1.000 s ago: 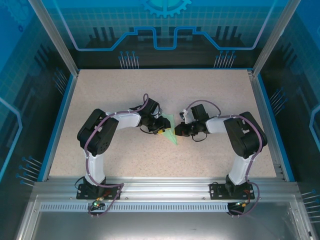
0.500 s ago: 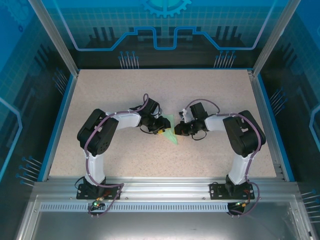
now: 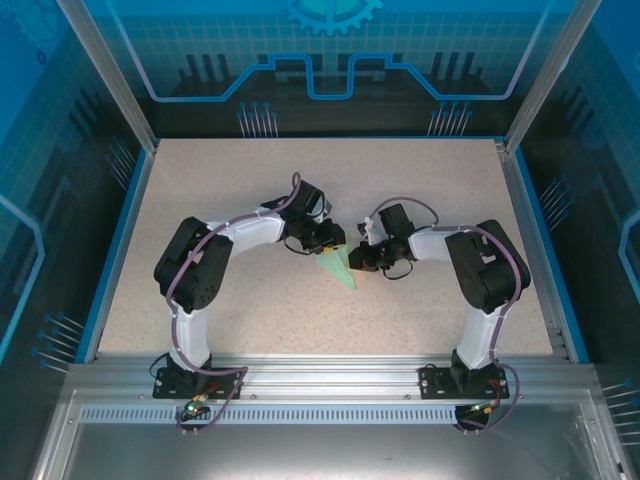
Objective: Fold a paper plane with a square sheet of paper (fold left side to right side)
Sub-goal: Fourth fold the wing at the center of the table.
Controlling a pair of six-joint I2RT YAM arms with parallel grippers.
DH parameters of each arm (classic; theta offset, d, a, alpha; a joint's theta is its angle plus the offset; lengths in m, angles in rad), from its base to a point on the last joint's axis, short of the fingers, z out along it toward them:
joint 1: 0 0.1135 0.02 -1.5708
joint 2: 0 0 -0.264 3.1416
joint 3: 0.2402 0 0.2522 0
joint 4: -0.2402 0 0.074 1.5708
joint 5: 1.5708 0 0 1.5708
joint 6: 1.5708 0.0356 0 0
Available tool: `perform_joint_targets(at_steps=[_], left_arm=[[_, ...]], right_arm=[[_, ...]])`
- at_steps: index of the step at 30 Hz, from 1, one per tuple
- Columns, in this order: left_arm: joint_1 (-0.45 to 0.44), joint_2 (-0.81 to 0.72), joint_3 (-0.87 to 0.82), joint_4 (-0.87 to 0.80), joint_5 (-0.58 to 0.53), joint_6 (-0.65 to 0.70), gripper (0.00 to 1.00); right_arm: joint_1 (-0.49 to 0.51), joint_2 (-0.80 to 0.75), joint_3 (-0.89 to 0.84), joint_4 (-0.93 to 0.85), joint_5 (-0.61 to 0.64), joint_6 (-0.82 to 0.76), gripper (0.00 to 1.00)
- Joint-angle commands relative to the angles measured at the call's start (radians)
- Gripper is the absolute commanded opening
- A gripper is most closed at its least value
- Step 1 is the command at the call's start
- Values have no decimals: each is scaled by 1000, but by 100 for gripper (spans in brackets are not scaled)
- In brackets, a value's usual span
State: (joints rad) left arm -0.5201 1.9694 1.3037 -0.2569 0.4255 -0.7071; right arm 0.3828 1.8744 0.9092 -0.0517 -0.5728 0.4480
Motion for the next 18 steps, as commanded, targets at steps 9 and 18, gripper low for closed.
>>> perform_joint_targets(at_steps=[9, 18], left_arm=[[-6, 139, 118, -98, -2, 47, 31], [-5, 195, 107, -108, -24, 51, 31]], right_arm=[[-13, 36, -10, -68, 68, -14, 8], [-15, -4, -15, -71, 62, -16, 11]])
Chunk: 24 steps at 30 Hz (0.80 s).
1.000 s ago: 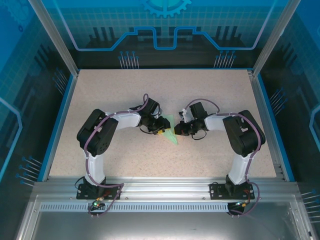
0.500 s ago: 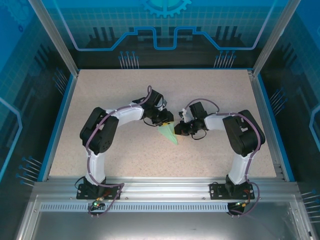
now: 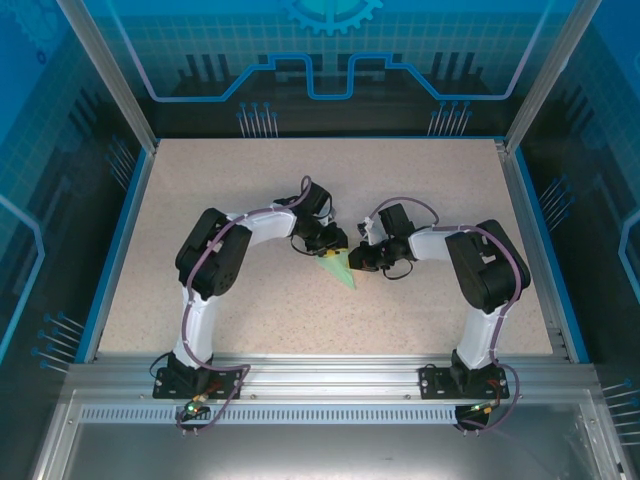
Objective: Fold a paper plane with a square sheet of paper (fold left side to right side)
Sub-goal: Fourth fold the wing at the center of the table.
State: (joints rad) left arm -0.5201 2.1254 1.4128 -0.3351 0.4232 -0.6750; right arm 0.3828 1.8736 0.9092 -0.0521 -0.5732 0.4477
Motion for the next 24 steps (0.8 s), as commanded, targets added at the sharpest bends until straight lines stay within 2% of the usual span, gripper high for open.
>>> perform_joint_targets(at_steps=[1, 6, 11, 17, 24], left_arm=[[-5, 39, -12, -23, -21, 16, 31], [-7, 25, -71, 17, -20, 0, 31], [-12, 13, -99, 37, -21, -8, 31], [-15, 10, -102, 41, -21, -10, 31], [-14, 6, -98, 36, -22, -8, 31]], right_arm=[[-17, -20, -12, -73, 59, -15, 12], [-29, -119, -10, -109, 44, -20, 22], [-21, -187, -24, -114, -31, -14, 23], [27, -142, -53, -31, -110, 40, 20], [63, -70, -35, -48, -80, 30, 20]])
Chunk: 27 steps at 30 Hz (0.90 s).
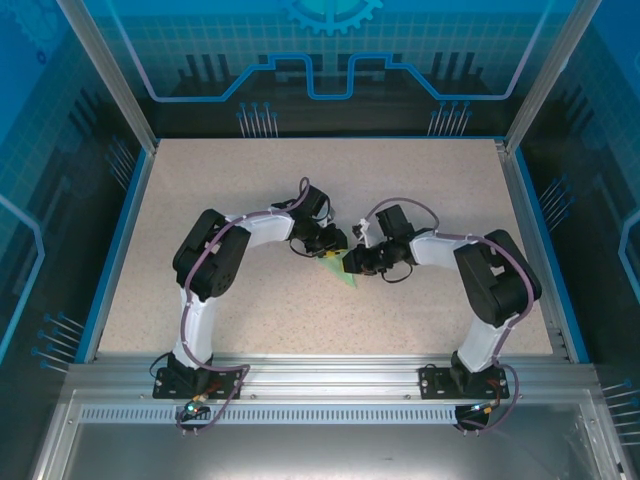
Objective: Fold a paper plane with a square sheet of paper (fold left side to right side)
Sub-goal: Fourth fold the wing at the center of the table.
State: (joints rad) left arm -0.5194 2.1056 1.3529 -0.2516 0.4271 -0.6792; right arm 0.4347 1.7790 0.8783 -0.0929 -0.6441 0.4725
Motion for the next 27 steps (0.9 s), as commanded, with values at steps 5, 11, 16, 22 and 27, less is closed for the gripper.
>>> perform_joint_targets(at_steps=[5, 11, 16, 22, 27], left_arm=[[-15, 25, -32, -52, -27, -1, 31], [-16, 28, -23, -63, -33, 5, 31], [-15, 33, -18, -67, -37, 7, 30], [-14, 40, -16, -69, -42, 7, 30], [-13, 44, -10, -75, -45, 7, 30]], right_arm=[[12, 46, -4, -64, 41, -15, 20], [20, 57, -5, -170, 79, -54, 20], [37, 66, -4, -246, 101, -80, 18], [51, 34, -46, -294, 138, -83, 16], [79, -8, -84, -310, 143, -85, 16]])
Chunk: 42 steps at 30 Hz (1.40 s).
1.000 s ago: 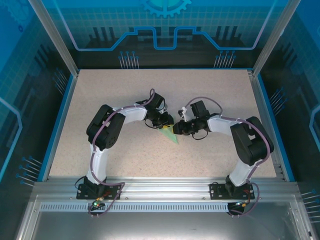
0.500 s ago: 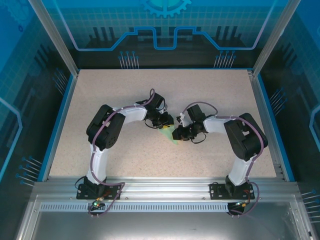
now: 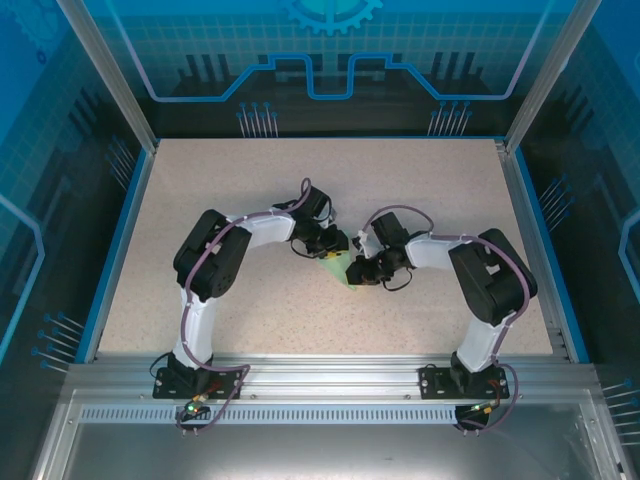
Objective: Fold a paper plane with a square sheet of paper (fold left side to right side)
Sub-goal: Fourth fold the wing at the center of the table.
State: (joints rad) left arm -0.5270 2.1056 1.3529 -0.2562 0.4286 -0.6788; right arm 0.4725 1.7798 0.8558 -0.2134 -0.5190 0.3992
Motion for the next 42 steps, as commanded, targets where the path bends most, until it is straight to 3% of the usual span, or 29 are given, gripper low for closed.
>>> perform_joint_targets(at_steps=[1, 17, 25, 33, 42], left_arm=[[-5, 47, -10, -72, -47, 6, 30], [-1, 47, -9, -78, -51, 9, 29], [-3, 37, -12, -70, -45, 5, 29], [-7, 32, -14, -66, -42, 2, 30], [-1, 27, 13, -95, -52, 24, 31]], right_arm=[[43, -17, -72, -192, 19, -12, 16], [45, -132, -161, -279, 51, -43, 13], [-10, -292, -98, -194, -54, 3, 16], [19, -133, -39, 54, -43, 107, 15], [17, 18, 1, -69, 84, 53, 14]])
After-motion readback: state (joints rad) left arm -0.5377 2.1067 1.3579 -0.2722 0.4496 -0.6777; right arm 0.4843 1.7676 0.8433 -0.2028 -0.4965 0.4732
